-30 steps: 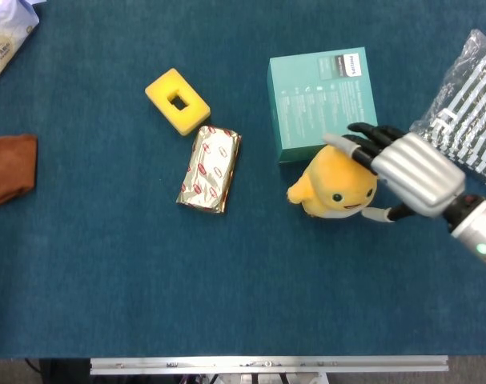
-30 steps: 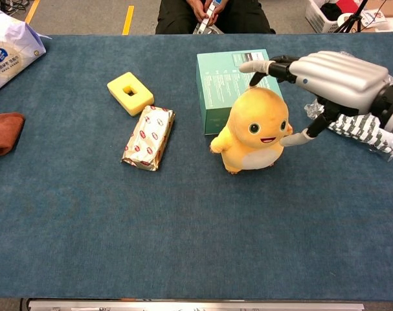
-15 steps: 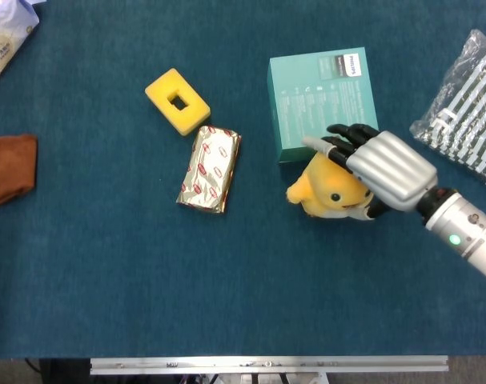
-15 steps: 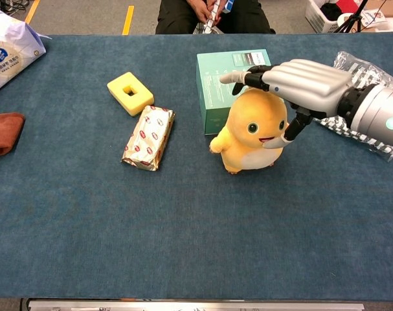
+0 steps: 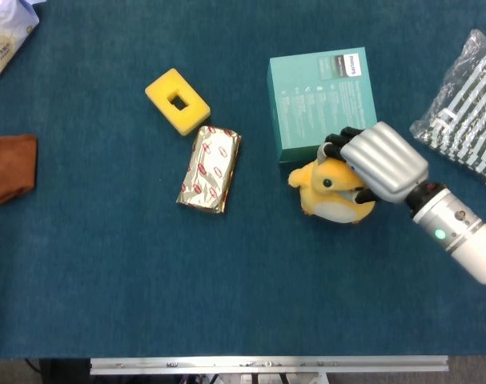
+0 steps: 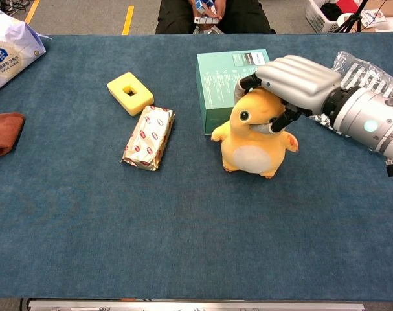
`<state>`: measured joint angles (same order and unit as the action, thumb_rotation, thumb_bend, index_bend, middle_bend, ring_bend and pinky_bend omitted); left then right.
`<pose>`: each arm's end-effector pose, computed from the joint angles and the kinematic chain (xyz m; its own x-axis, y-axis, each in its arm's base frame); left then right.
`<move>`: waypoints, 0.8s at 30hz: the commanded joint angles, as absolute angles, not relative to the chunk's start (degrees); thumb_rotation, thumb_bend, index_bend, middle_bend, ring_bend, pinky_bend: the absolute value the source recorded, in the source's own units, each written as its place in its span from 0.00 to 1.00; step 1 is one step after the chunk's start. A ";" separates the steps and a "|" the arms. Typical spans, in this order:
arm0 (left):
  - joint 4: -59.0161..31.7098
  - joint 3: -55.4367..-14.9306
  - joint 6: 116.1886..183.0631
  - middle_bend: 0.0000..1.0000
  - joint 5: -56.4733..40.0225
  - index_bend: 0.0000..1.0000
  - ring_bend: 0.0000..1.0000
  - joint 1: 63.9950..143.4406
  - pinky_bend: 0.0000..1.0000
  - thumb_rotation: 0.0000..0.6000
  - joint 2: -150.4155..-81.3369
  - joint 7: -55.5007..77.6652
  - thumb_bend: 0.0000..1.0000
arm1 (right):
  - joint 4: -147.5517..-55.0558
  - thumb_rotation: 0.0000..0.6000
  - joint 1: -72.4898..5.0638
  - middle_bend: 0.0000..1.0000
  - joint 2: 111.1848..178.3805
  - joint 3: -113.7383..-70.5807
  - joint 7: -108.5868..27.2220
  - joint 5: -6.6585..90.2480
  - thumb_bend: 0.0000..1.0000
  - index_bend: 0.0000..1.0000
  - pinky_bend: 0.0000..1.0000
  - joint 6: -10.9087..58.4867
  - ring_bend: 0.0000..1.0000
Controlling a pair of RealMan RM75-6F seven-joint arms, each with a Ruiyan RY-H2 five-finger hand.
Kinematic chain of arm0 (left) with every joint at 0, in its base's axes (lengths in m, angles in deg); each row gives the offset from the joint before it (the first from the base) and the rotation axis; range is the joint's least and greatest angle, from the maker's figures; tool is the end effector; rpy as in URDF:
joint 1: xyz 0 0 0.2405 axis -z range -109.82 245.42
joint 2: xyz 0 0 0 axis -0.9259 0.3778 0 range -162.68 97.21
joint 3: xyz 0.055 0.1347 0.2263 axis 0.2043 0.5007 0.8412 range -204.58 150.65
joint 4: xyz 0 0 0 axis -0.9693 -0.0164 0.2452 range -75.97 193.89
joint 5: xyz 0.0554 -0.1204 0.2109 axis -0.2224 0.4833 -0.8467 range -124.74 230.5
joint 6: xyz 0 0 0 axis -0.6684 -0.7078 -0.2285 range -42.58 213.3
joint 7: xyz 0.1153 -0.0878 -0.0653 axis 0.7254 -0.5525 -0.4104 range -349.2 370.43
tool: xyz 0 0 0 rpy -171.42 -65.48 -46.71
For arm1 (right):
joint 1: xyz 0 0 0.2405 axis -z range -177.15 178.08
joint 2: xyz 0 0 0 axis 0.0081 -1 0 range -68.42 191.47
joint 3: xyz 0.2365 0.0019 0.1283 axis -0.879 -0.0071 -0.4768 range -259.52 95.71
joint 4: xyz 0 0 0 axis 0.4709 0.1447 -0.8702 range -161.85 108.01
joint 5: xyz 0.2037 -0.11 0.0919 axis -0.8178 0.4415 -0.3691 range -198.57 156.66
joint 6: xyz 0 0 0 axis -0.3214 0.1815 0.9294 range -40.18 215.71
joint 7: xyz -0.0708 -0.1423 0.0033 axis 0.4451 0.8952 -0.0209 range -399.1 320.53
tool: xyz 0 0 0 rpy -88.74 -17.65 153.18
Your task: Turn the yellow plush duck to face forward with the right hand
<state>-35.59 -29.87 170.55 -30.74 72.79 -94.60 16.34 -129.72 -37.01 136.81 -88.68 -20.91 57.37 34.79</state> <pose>-0.3383 0.2007 0.1412 0.4826 0.0014 0.8758 0.8755 0.0272 -0.4825 -0.1330 -0.3083 -0.0184 0.5074 -0.2748 0.8167 -0.7671 -0.5758 0.2828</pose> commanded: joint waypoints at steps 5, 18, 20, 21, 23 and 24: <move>-35.66 -29.85 170.54 0.47 -30.64 0.45 0.37 72.68 0.39 1.00 -94.49 16.30 0.38 | -131.18 1.00 -38.41 0.32 133.75 -87.12 -21.68 56.59 0.39 0.28 0.33 38.63 0.26; -35.56 -29.81 170.26 0.47 -30.60 0.45 0.37 72.74 0.39 1.00 -94.63 16.43 0.38 | -133.86 1.00 -38.73 0.06 130.73 -86.11 -21.62 56.17 0.21 0.00 0.11 38.45 0.00; -35.57 -29.85 170.23 0.47 -30.48 0.45 0.37 72.73 0.39 1.00 -94.64 16.50 0.38 | -133.85 1.00 -38.77 0.08 130.60 -85.97 -21.34 55.66 0.21 0.00 0.11 38.48 0.00; -35.54 -29.85 170.21 0.47 -30.45 0.45 0.37 72.73 0.39 1.00 -94.64 16.52 0.38 | -133.80 1.00 -38.74 0.08 130.65 -85.94 -21.28 55.52 0.21 0.00 0.11 38.37 0.00; -35.53 -29.88 170.13 0.47 -30.45 0.45 0.37 72.79 0.39 1.00 -94.66 16.53 0.38 | -133.48 1.00 -38.71 0.13 131.02 -85.99 -21.22 55.55 0.21 0.02 0.16 37.87 0.03; -35.51 -29.87 170.08 0.47 -30.47 0.45 0.37 72.82 0.39 1.00 -94.69 16.55 0.38 | -133.13 1.00 -38.59 0.17 131.42 -86.09 -21.11 55.72 0.22 0.08 0.20 37.28 0.07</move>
<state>-35.52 -29.87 170.09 -30.47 72.81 -94.68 16.54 -133.47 -38.69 131.04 -86.00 -21.21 55.57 37.79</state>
